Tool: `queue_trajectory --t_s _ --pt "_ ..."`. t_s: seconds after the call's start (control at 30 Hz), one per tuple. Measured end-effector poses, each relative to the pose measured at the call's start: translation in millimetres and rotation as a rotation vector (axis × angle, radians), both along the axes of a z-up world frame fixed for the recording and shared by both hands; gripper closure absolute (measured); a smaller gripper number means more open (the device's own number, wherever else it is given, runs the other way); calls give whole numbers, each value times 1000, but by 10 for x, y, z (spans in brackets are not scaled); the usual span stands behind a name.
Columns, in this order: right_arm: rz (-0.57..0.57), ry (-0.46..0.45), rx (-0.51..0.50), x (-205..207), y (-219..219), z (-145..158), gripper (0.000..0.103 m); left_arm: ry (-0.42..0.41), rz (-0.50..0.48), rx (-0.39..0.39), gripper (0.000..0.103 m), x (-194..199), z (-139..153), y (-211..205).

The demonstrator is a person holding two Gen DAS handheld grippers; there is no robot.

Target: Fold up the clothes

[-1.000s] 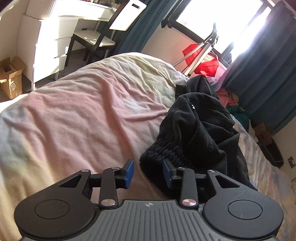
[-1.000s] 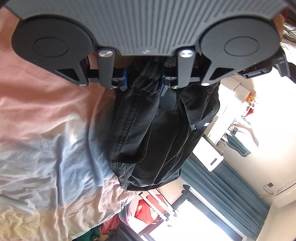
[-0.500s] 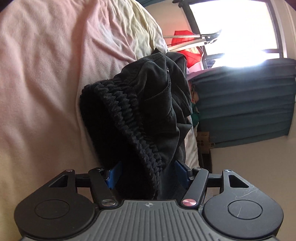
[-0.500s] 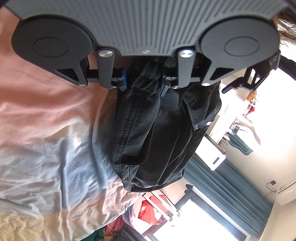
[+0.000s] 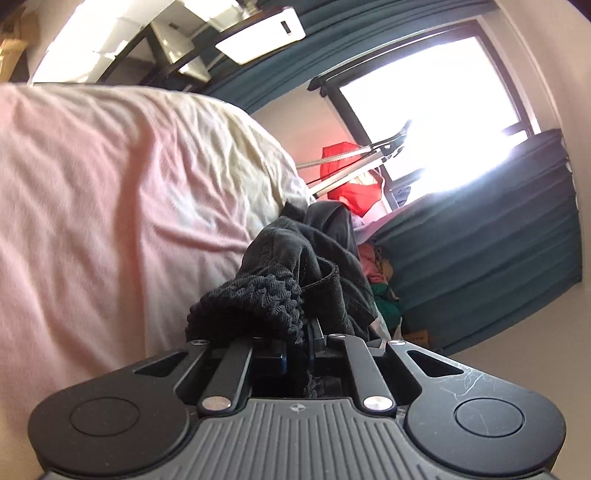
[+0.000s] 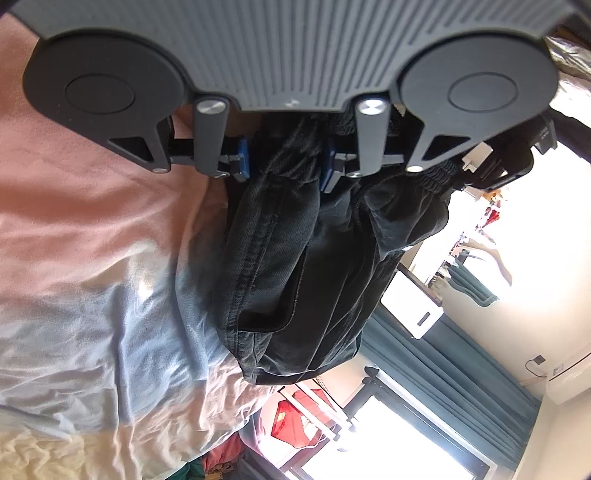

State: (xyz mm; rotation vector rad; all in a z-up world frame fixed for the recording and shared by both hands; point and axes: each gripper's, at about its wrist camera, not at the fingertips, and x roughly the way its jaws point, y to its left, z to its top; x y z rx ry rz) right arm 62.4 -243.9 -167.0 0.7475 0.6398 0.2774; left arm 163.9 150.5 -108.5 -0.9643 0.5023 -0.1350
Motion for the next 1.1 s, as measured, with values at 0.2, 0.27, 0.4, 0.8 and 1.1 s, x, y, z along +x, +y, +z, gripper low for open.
queue_trajectory --t_s 0.2,0.27,0.4,0.8,1.1 --pt "34 -15 20 24 43 1 62 169 -3 203 91 187 -57 123" --pt "42 -8 26 46 54 -15 61 221 -39 223 87 289 -181 208" --pt "28 24 44 48 24 -38 57 229 -135 256 80 341 -208 323" --pt "-7 87 193 102 -93 -177 45 128 -79 228 25 21 26 803" --pt "61 124 264 178 -2 -317 45 104 -163 255 26 417 -203 424"
